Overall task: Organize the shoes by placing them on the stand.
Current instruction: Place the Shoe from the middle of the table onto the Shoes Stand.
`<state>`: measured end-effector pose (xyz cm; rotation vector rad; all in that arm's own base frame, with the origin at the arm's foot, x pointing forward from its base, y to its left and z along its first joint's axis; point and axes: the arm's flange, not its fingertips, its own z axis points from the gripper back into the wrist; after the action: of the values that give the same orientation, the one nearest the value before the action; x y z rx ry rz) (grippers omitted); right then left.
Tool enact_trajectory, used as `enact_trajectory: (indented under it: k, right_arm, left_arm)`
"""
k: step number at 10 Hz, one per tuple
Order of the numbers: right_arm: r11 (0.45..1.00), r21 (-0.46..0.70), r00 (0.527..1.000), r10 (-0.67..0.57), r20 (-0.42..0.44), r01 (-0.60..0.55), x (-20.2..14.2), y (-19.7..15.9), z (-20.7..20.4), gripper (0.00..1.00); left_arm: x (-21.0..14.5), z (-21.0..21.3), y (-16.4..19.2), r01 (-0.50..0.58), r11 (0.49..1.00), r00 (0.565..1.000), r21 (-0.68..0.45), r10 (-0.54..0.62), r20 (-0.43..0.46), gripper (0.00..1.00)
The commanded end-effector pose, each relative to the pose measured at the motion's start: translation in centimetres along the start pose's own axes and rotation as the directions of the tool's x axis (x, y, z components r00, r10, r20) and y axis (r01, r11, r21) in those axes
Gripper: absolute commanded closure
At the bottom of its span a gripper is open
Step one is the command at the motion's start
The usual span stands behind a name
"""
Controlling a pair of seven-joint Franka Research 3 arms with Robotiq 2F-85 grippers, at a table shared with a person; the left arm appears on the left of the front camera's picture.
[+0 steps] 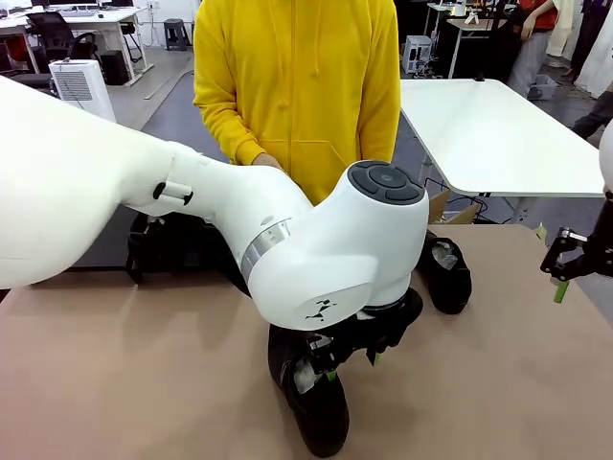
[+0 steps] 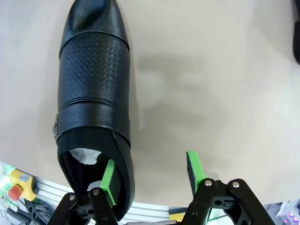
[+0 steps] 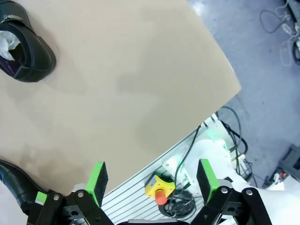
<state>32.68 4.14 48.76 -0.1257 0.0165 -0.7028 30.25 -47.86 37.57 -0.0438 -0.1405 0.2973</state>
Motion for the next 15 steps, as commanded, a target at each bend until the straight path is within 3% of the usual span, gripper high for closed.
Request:
enact_trajectory:
  k: [1, 5, 6, 9, 10, 15]
  right_arm:
    - [1.0, 0.011, 1.0, 0.001, 0.008, -0.002, 0.3, 0.0, 0.1, 0.0]
    - [1.0, 0.011, 1.0, 0.001, 0.008, -0.002, 0.3, 0.0, 0.1, 0.0]
    - [1.0, 0.011, 1.0, 0.001, 0.008, -0.002, 0.3, 0.0, 0.1, 0.0]
    - [1.0, 0.011, 1.0, 0.001, 0.008, -0.002, 0.3, 0.0, 0.1, 0.0]
    - [1.0, 0.011, 1.0, 0.001, 0.008, -0.002, 0.3, 0.0, 0.1, 0.0]
    - [1.0, 0.011, 1.0, 0.001, 0.008, -0.002, 0.3, 0.0, 0.1, 0.0]
  left_arm:
    - [-0.1, -1.0, 0.1, -0.01, 1.0, 1.0, 0.006, 0.01, 0.015, 0.27]
    - [-0.1, -2.6, 1.3, -0.01, 1.0, 1.0, 0.012, 0.01, 0.001, 0.27]
    - [-0.1, -2.9, 1.6, 0.001, 1.0, 1.0, 0.006, -0.001, -0.013, 0.32]
    - [0.2, -2.7, 2.0, -0.001, 1.0, 1.0, 0.01, 0.002, -0.003, 0.92]
    - [0.2, -2.7, 2.2, -0.003, 1.0, 1.0, 0.016, 0.003, -0.003, 1.0]
    - [-0.1, -3.2, 3.4, -0.006, 0.999, 0.999, 0.04, 0.008, -0.039, 1.0]
